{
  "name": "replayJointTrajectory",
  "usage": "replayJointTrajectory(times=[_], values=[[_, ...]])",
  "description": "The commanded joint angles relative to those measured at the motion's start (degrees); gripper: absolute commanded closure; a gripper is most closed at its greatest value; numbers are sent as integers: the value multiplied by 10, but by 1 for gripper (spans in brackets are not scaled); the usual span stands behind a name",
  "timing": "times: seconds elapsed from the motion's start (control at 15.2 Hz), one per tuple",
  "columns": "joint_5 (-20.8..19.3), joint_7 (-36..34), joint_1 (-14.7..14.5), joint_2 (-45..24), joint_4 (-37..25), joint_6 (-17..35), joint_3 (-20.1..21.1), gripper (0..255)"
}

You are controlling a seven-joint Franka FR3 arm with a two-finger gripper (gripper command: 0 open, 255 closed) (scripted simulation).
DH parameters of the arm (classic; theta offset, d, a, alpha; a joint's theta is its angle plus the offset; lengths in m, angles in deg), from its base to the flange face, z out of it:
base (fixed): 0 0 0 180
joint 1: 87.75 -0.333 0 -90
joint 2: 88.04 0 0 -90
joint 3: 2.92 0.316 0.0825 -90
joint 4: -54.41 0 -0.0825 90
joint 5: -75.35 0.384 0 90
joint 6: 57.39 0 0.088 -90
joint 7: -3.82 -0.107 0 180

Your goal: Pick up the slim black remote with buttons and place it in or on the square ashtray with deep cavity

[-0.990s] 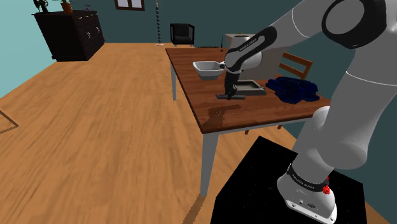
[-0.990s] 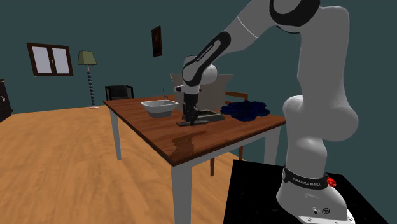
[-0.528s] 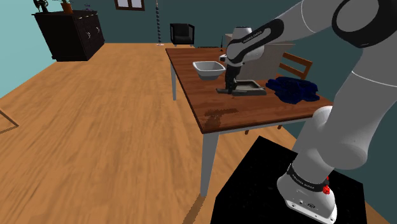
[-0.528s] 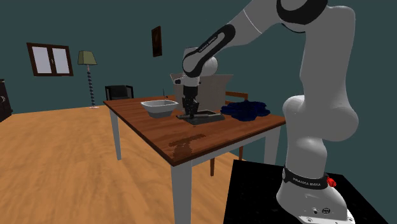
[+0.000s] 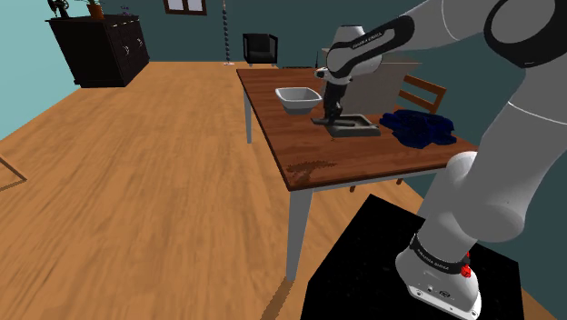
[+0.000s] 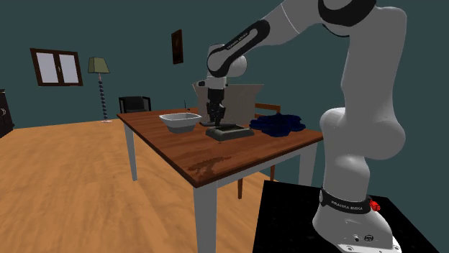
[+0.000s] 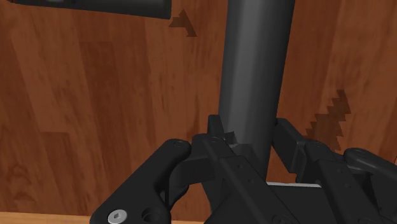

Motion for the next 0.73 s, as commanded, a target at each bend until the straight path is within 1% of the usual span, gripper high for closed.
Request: replayJointTrajectory(times=[0.0, 0.33, 0.46, 0.66], values=[[14, 29, 8, -18, -18, -2, -13, 255], [78, 132, 43, -93, -85, -11, -50, 255], [108, 173, 64, -127, -117, -19, -58, 255], [154, 231, 104, -182, -171, -36, -63, 255]])
